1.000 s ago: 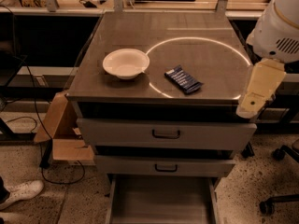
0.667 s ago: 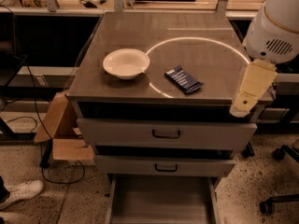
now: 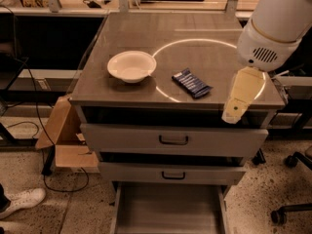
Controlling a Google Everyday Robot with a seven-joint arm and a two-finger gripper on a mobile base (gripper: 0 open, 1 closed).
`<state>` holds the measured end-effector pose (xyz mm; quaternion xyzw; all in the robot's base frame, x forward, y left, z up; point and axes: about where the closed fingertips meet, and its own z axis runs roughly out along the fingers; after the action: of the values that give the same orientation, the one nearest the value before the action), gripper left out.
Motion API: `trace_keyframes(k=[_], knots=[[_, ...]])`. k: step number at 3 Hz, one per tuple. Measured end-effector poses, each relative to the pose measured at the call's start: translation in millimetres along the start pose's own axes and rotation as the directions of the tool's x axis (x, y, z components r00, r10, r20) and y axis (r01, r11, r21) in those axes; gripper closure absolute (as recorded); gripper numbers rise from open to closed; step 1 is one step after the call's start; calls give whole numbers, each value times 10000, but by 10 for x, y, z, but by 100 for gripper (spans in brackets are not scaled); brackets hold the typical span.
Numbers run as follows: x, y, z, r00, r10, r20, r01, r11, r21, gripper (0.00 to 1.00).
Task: Place rxbar blueberry into bottom drawer
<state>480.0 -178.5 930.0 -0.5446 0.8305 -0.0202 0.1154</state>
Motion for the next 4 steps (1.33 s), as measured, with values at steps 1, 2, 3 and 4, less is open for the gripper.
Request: trace_keyframes(k=[1, 2, 3, 4], knots=[[-344, -7, 205, 9998, 124, 154, -124, 9999, -8, 0], [-345, -7, 206, 9998, 124, 154, -124, 9999, -8, 0], [-500, -99, 485, 9992, 403, 67, -402, 9991, -150, 0], [-595, -280, 776, 9958, 913, -80, -916, 9942, -564, 0]])
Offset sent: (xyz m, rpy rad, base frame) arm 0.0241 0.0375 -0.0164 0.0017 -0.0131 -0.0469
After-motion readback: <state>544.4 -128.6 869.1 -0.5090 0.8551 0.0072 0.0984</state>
